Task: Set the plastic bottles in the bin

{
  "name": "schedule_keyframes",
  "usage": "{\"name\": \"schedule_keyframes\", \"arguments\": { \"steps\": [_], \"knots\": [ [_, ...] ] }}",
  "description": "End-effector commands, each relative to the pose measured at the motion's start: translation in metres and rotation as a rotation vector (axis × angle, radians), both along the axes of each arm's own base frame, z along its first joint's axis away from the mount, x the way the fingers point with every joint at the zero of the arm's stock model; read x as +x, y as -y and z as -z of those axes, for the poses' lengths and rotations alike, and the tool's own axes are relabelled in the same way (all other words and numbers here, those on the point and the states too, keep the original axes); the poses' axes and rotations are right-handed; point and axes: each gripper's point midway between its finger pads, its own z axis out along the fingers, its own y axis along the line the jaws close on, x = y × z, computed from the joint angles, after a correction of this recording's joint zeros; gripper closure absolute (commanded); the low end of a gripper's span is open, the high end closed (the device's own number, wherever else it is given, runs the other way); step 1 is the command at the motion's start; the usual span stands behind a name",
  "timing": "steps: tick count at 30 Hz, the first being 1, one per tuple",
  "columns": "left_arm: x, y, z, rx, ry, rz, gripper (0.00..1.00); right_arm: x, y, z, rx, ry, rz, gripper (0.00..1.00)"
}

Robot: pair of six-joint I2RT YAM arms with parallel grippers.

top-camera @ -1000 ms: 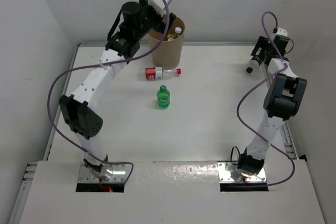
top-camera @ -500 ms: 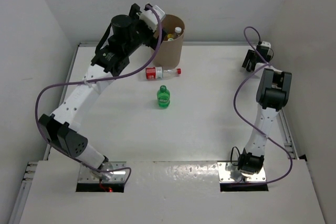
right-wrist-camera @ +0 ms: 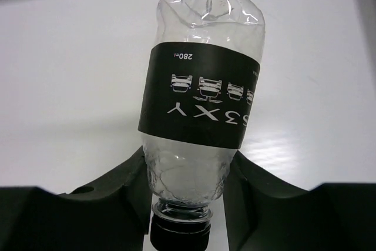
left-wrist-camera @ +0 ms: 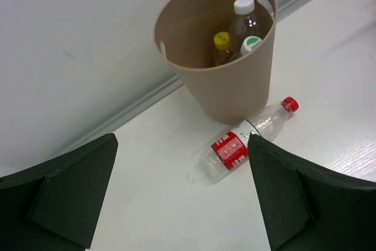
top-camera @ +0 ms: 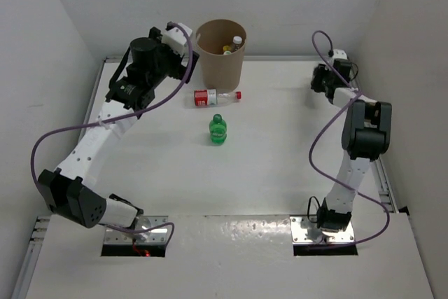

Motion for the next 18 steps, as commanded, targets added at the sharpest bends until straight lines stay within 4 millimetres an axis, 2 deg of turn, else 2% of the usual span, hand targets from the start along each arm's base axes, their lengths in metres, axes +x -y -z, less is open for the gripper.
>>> {"name": "schedule_keyframes", "arguments": {
  "steps": [1, 2, 3, 4, 5, 6, 7, 8, 9, 10, 11, 12, 13, 15, 16, 17, 18],
  "knots": [
    [-0.012, -0.017, -0.028, -0.123, 0.062, -0.023, 0.0, 0.018, -0.106, -0.169, 0.089, 0.41, -0.282, 0.91],
    [-0.009, -0.025, -0.022, -0.151, 0.041, -0.044, 0.0, 0.014, -0.122, -0.203, 0.105, 0.483, -0.331, 0.91],
    [-0.008, -0.027, -0.016, -0.166, 0.021, -0.039, 0.0, 0.011, -0.158, -0.241, 0.114, 0.565, -0.405, 0.92],
    [-0.007, -0.031, -0.016, -0.182, 0.016, -0.047, 0.0, 0.008, -0.178, -0.257, 0.126, 0.598, -0.451, 0.92],
    [-0.006, -0.035, -0.008, -0.193, -0.012, -0.054, 0.0, 0.002, -0.202, -0.275, 0.134, 0.642, -0.528, 0.92],
    [-0.004, -0.046, -0.003, -0.214, -0.03, -0.077, 0.0, -0.003, -0.213, -0.309, 0.103, 0.734, -0.574, 0.92],
    [-0.005, -0.046, 0.0, -0.215, -0.044, -0.057, 0.0, -0.011, -0.243, -0.323, 0.104, 0.775, -0.641, 0.92],
    [-0.004, -0.049, 0.007, -0.225, -0.063, -0.059, 0.0, -0.016, -0.256, -0.335, 0.095, 0.819, -0.689, 0.93],
    [-0.004, -0.052, 0.018, -0.222, -0.086, -0.062, 0.0, -0.018, -0.267, -0.358, 0.071, 0.871, -0.731, 0.93],
    [-0.002, -0.054, 0.02, -0.225, -0.081, -0.06, 0.0, -0.022, -0.285, -0.363, 0.083, 0.884, -0.772, 0.93],
    [-0.002, -0.053, 0.025, -0.225, -0.087, -0.051, 0.0, -0.017, -0.293, -0.355, 0.091, 0.874, -0.79, 0.94],
    [0.001, -0.055, 0.036, -0.222, -0.113, -0.051, 0.0, -0.01, -0.299, -0.362, 0.08, 0.899, -0.806, 0.94],
    [0.005, -0.049, 0.041, -0.234, -0.126, -0.028, 0.0, -0.006, -0.316, -0.351, 0.087, 0.886, -0.831, 0.94],
    [0.006, -0.044, 0.05, -0.235, -0.144, -0.004, 0.0, -0.003, -0.329, -0.367, 0.075, 0.94, -0.851, 0.94],
    [0.009, -0.043, 0.055, -0.24, -0.147, 0.017, 0.0, 0.009, -0.34, -0.343, 0.089, 0.903, -0.862, 0.94],
    [0.009, -0.041, 0.063, -0.239, -0.167, 0.027, 0.0, 0.012, -0.343, -0.343, 0.093, 0.909, -0.866, 0.94],
    [0.009, -0.039, 0.061, -0.242, -0.158, 0.04, 0.0, 0.013, -0.349, -0.358, 0.087, 0.951, -0.876, 0.94]
  ]
}}
